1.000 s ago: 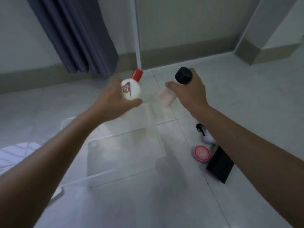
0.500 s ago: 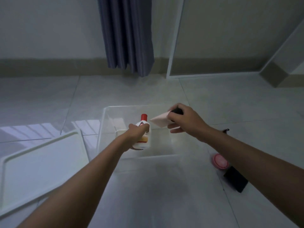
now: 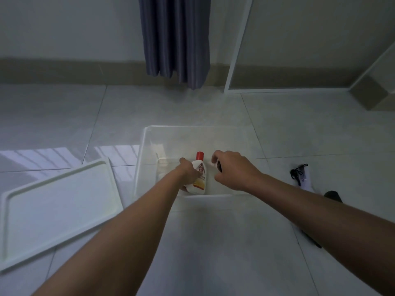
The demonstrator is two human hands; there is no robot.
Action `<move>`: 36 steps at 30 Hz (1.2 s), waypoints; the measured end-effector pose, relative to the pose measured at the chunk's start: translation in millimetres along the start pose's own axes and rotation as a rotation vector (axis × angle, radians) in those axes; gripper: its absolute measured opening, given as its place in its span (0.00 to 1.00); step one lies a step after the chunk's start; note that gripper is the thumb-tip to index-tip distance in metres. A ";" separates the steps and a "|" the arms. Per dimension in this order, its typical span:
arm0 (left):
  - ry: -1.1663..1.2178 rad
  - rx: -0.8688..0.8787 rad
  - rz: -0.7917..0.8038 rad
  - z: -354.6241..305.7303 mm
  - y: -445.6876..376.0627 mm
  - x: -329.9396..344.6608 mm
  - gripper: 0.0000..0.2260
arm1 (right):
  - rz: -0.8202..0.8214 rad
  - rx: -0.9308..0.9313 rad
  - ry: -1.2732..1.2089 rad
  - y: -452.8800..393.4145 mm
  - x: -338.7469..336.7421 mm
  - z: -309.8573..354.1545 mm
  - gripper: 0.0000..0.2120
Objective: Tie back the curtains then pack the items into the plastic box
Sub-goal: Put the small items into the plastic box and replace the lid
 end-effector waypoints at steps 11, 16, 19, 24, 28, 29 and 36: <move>-0.233 0.179 -0.188 4.8 -2.5 -6.4 0.29 | 0.427 0.118 0.188 -2.8 31.3 -3.8 0.18; -0.181 0.174 -0.054 0.0 3.8 -2.2 0.31 | 0.487 0.113 0.178 -5.4 36.8 -3.7 0.32; -0.256 0.216 0.016 -1.1 5.1 0.1 0.37 | 0.451 0.114 0.168 -5.2 38.5 -4.7 0.31; -0.422 0.323 -0.028 -1.4 5.7 1.8 0.39 | 0.246 0.079 0.206 -4.9 37.1 -11.6 0.21; -0.444 0.360 -0.007 -5.1 7.3 4.0 0.36 | 0.267 0.070 0.295 -8.7 31.8 -11.5 0.18; -0.429 0.351 0.002 -5.3 6.9 5.0 0.35 | 0.282 0.054 0.301 -9.2 30.0 -9.5 0.17; -0.418 0.386 -0.052 -16.3 11.8 1.0 0.37 | -0.060 0.073 -0.296 1.0 -62.7 -19.3 0.17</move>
Point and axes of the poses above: each hand's wrist, its own y-axis away from the middle knuckle, its own x-axis out of the palm, z = x × y, the point moved 3 cm from there along -y, towards the middle knuckle, and after that the axes turned 7 degrees about -z, right-handed, at the moved point
